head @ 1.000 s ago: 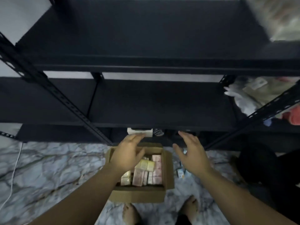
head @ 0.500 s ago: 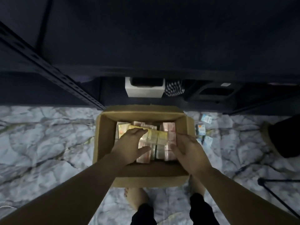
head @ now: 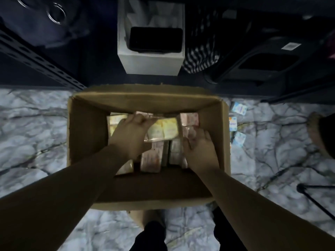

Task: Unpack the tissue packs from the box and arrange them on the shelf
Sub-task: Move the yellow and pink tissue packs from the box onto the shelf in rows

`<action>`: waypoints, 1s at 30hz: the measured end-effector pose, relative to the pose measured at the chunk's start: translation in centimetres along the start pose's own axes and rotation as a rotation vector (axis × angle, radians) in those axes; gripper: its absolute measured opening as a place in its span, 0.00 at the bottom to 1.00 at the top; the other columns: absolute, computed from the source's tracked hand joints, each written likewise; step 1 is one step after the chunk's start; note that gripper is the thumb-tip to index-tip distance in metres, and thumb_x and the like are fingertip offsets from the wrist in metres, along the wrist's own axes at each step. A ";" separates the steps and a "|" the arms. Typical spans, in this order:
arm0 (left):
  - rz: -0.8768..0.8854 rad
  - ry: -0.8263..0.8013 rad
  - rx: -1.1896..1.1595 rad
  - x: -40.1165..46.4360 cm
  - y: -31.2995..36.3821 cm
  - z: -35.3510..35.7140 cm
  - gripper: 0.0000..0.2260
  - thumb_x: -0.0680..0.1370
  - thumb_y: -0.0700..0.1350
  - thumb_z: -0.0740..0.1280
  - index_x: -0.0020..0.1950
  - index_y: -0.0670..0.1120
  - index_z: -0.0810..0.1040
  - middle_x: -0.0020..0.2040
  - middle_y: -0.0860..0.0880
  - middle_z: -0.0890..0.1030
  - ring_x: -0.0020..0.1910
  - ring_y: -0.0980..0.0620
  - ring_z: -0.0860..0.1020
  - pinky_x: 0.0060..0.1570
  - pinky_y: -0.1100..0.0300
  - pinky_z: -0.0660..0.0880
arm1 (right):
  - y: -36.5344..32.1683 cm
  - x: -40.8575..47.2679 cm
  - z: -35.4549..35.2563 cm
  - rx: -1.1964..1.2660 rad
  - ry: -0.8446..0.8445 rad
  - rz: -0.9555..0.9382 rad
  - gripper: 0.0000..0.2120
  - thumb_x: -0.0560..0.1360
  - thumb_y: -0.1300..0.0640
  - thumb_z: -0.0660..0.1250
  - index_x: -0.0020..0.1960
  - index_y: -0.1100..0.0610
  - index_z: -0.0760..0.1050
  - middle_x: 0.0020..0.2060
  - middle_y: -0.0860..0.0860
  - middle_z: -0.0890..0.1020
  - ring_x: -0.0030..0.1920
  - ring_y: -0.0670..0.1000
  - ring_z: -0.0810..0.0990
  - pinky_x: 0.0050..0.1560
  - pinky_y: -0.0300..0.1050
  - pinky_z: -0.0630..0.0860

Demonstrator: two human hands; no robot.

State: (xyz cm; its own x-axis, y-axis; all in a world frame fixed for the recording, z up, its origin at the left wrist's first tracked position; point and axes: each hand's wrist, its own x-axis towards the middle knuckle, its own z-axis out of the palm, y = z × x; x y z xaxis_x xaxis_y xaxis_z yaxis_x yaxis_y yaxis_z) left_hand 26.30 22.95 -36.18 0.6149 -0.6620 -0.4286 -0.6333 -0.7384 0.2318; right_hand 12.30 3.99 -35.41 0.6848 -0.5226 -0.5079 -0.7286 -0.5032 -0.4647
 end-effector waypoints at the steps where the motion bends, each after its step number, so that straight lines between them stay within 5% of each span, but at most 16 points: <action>1: -0.074 0.000 -0.065 -0.6 -0.5 -0.2 0.42 0.71 0.60 0.76 0.81 0.58 0.61 0.73 0.46 0.72 0.70 0.42 0.70 0.65 0.48 0.71 | 0.0 0.0 0.3 -0.009 -0.013 0.021 0.28 0.79 0.45 0.61 0.71 0.62 0.72 0.65 0.61 0.76 0.65 0.63 0.75 0.67 0.55 0.73; 5: -0.398 0.006 -0.362 -2.6 -1.9 0.1 0.43 0.68 0.64 0.76 0.79 0.53 0.64 0.67 0.46 0.73 0.66 0.42 0.73 0.61 0.46 0.76 | 0.3 0.7 1.9 -0.062 -0.056 0.081 0.27 0.80 0.57 0.66 0.76 0.66 0.65 0.73 0.64 0.69 0.73 0.64 0.68 0.72 0.53 0.67; 8: -0.538 0.055 -0.531 -3.5 -1.9 1.5 0.41 0.67 0.66 0.77 0.74 0.50 0.69 0.66 0.46 0.72 0.64 0.44 0.75 0.58 0.49 0.77 | 0.6 1.4 3.5 -0.041 -0.084 0.138 0.37 0.82 0.54 0.65 0.83 0.64 0.52 0.80 0.62 0.61 0.80 0.62 0.60 0.79 0.55 0.61; 11: -0.556 0.120 -0.627 -4.0 -1.2 2.6 0.39 0.69 0.63 0.79 0.75 0.52 0.69 0.67 0.48 0.71 0.57 0.52 0.74 0.52 0.54 0.75 | 1.1 2.5 5.2 -0.085 -0.093 0.191 0.42 0.81 0.51 0.66 0.84 0.60 0.45 0.80 0.59 0.62 0.78 0.63 0.61 0.77 0.59 0.65; 16: -0.598 0.119 -0.731 -4.8 -0.7 4.3 0.41 0.69 0.66 0.76 0.77 0.55 0.67 0.71 0.51 0.71 0.64 0.50 0.75 0.59 0.50 0.78 | 1.1 3.8 7.2 -0.325 -0.015 0.194 0.47 0.79 0.45 0.69 0.84 0.62 0.45 0.75 0.61 0.59 0.74 0.62 0.61 0.75 0.58 0.65; 18: -0.619 0.116 -0.809 -5.1 -0.5 4.7 0.37 0.69 0.65 0.76 0.74 0.58 0.67 0.65 0.55 0.76 0.61 0.51 0.78 0.57 0.49 0.80 | 1.1 3.9 8.1 -0.331 0.026 0.195 0.43 0.78 0.48 0.70 0.83 0.58 0.49 0.72 0.60 0.60 0.71 0.62 0.64 0.71 0.59 0.70; 21: -0.618 0.122 -0.898 -5.4 -0.1 4.9 0.31 0.73 0.57 0.79 0.71 0.57 0.68 0.50 0.64 0.77 0.51 0.60 0.80 0.45 0.60 0.78 | 1.2 3.8 8.9 -0.250 0.024 0.207 0.38 0.77 0.53 0.69 0.80 0.50 0.52 0.68 0.61 0.68 0.66 0.65 0.71 0.64 0.61 0.75; 26: -0.610 0.228 -0.923 -6.4 0.5 2.4 0.32 0.72 0.54 0.80 0.73 0.53 0.71 0.58 0.59 0.78 0.48 0.66 0.76 0.43 0.68 0.72 | 0.3 1.8 6.0 -0.016 0.029 0.143 0.42 0.74 0.46 0.71 0.81 0.47 0.52 0.66 0.59 0.74 0.63 0.64 0.76 0.59 0.60 0.78; 30: -0.571 0.339 -0.906 -8.6 1.3 -2.1 0.26 0.71 0.53 0.81 0.64 0.59 0.73 0.58 0.58 0.79 0.51 0.64 0.78 0.50 0.61 0.78 | -2.5 -2.1 1.9 0.175 0.022 0.059 0.47 0.69 0.43 0.75 0.80 0.41 0.53 0.69 0.54 0.76 0.61 0.58 0.82 0.57 0.57 0.82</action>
State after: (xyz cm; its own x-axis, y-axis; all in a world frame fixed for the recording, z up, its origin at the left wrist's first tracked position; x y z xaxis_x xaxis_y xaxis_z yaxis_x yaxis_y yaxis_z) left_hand 21.17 27.37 -30.41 0.8894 -0.0954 -0.4471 0.2726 -0.6745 0.6861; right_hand 12.72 7.68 -34.58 0.6396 -0.5634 -0.5230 -0.7573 -0.3448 -0.5547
